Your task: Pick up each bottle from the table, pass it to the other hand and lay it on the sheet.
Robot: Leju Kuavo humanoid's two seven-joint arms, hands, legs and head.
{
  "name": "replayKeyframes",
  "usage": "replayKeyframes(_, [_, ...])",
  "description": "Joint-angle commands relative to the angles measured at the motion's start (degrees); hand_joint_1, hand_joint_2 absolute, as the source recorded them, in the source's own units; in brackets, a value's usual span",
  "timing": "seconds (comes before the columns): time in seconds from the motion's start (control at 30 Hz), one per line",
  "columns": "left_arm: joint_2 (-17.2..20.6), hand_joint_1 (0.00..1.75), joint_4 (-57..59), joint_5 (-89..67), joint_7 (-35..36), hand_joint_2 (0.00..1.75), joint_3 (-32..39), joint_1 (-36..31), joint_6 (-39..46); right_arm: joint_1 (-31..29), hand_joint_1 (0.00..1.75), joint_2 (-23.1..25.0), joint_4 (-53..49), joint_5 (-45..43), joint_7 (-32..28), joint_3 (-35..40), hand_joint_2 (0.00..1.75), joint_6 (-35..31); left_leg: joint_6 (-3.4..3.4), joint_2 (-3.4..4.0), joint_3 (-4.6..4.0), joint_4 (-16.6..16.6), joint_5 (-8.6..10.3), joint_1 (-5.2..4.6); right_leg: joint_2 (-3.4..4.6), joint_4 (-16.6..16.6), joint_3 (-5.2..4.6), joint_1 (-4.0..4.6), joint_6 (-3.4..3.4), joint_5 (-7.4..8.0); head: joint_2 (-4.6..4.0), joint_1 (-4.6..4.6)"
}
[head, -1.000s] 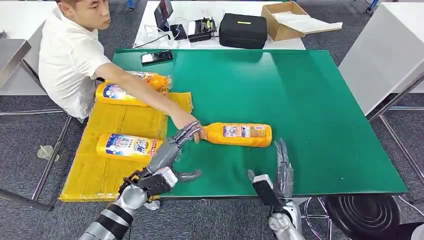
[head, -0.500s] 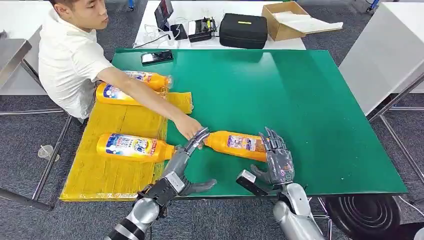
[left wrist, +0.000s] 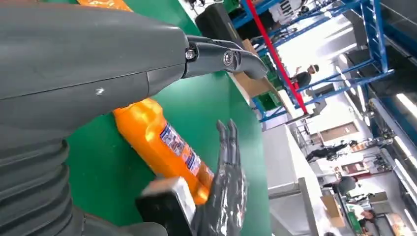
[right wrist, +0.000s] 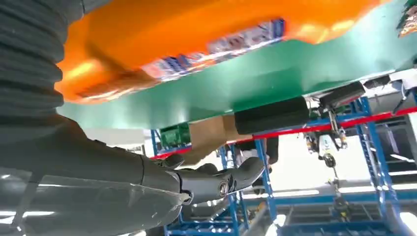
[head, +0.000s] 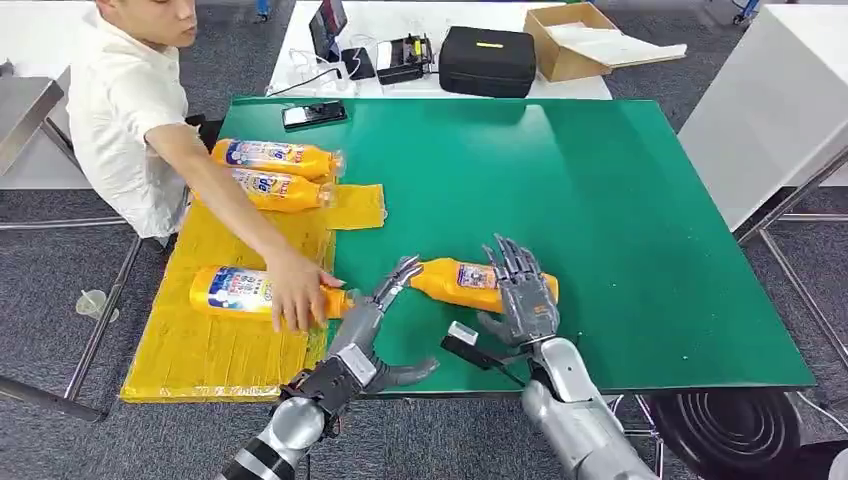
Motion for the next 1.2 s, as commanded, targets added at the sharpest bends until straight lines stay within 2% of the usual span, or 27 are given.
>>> replayKeyframes(0.03, [0.35,0.00,4.18,-0.62,2.32,1.75,-1.18,-1.76,0.03,-5.90,0.00,-0.44,10.44,-3.63,2.83,4.02,1.75,6.82,0.00,0.17,0.19,-0.01,-0.10,0.03,0.09,-0.05,0.17,0.06,-0.17,-0.05,0.00,0.02])
replayKeyframes(0.13, [0.12,0.00,4.93,-0.76,3.08,1.75,-1.15,-2.00,-0.18,-6.94,0.00,-0.42,13.35,-3.85,5.29,4.48,1.75,10.30,0.00,0.24,0.33,0.02,-0.17,0.04,0.12,-0.05,0.31,0.09,-0.27,-0.10,0.00,0.02])
replayKeyframes(0.23, [0.14,0.00,4.79,-0.81,3.69,1.75,-0.87,-2.07,-0.50,-8.36,0.00,-0.62,14.88,-3.53,8.61,4.57,1.75,12.60,-0.01,0.11,0.07,-0.01,-0.04,0.01,0.05,-0.03,0.06,0.03,-0.13,-0.02,0.00,0.02])
replayKeyframes(0.4, [0.54,0.00,4.03,-1.36,4.50,1.75,-0.48,-1.22,-0.78,-6.92,0.00,-0.01,11.85,-4.38,11.80,4.18,1.75,16.53,-0.01,0.15,0.13,-0.02,-0.06,0.02,0.07,-0.04,0.09,0.05,-0.17,-0.02,0.00,0.02])
replayKeyframes(0.47, [0.52,0.00,3.65,-2.05,4.88,1.75,-0.01,-0.85,-0.74,-5.63,0.00,-0.64,9.15,-3.88,14.42,4.99,1.75,19.49,-0.03,0.32,0.40,0.08,-0.23,0.10,0.11,0.00,0.37,0.19,-0.46,-0.15,0.00,0.02])
replayKeyframes(0.5, [0.44,0.00,3.53,-2.29,5.02,1.75,0.24,-0.63,-0.74,-5.22,0.00,-1.03,8.36,-4.06,15.26,5.22,1.75,20.67,-0.01,0.10,0.18,-0.02,-0.07,0.04,-0.01,-0.05,0.18,0.08,-0.20,-0.06,0.00,0.02])
replayKeyframes(0.53, [0.39,0.00,3.40,-2.42,5.13,1.75,0.44,-0.44,-0.68,-5.03,0.00,-1.42,7.96,-4.26,15.83,5.32,1.75,21.64,0.00,0.14,0.23,-0.01,-0.10,0.05,0.03,-0.05,0.23,0.10,-0.24,-0.07,0.00,0.02])
replayKeyframes(0.73, [0.43,0.00,3.41,-2.42,5.13,1.75,0.45,-0.35,-0.68,-5.07,0.00,-1.78,7.98,-4.25,15.78,5.26,1.75,21.72,0.00,0.04,0.39,-0.03,-0.04,0.04,-0.06,-0.07,0.39,0.07,-0.19,-0.04,0.00,0.02])
replayKeyframes(0.83, [0.10,0.00,2.99,-2.40,5.28,1.75,1.35,0.31,-0.58,-5.55,0.03,-2.81,7.98,-3.91,18.08,5.52,1.75,23.84,0.00,0.06,0.40,-0.02,-0.03,0.05,-0.04,-0.06,0.39,0.09,-0.23,-0.02,0.00,0.02])
replayKeyframes(0.87, [-0.02,0.00,2.97,-2.34,5.36,1.75,1.65,0.52,-0.58,-5.73,1.29,-3.13,8.06,-3.52,19.20,5.72,1.75,24.94,0.01,0.03,0.38,-0.02,-0.01,0.03,-0.04,-0.06,0.36,0.06,-0.15,0.00,0.00,0.02])
replayKeyframes(0.9, [-0.17,0.00,3.10,-2.34,5.44,1.75,1.88,0.73,-0.57,-6.00,1.75,-3.55,8.36,-3.19,20.71,5.79,1.75,27.01,0.02,0.05,0.40,-0.02,-0.02,0.04,-0.05,-0.07,0.38,0.08,-0.19,0.00,0.00,0.02])
replayKeyframes(1.1, [-0.90,0.00,3.50,-2.23,5.52,1.75,3.13,1.35,-0.57,-6.39,1.75,-5.29,6.04,-3.99,22.67,6.01,1.75,31.95,0.09,-0.03,0.46,-0.01,0.07,0.02,-0.08,-0.07,0.44,0.04,-0.07,0.02,0.00,0.02])
replayKeyframes(1.13, [-0.96,0.00,3.50,-2.13,5.48,1.75,3.23,1.45,-0.53,-6.38,1.75,-5.44,5.98,-4.18,22.64,5.86,1.75,32.04,0.10,0.03,0.47,0.03,0.03,0.06,-0.11,-0.09,0.49,0.12,-0.25,0.00,0.00,0.02])
replayKeyframes(1.2, [-0.97,0.00,3.63,-1.90,5.16,1.75,3.29,1.59,-0.55,-5.61,1.75,-5.49,5.27,-8.72,19.79,3.38,1.75,33.05,0.12,-0.02,0.52,-0.02,0.08,0.05,-0.12,-0.12,0.54,0.09,-0.19,0.01,0.00,0.04])
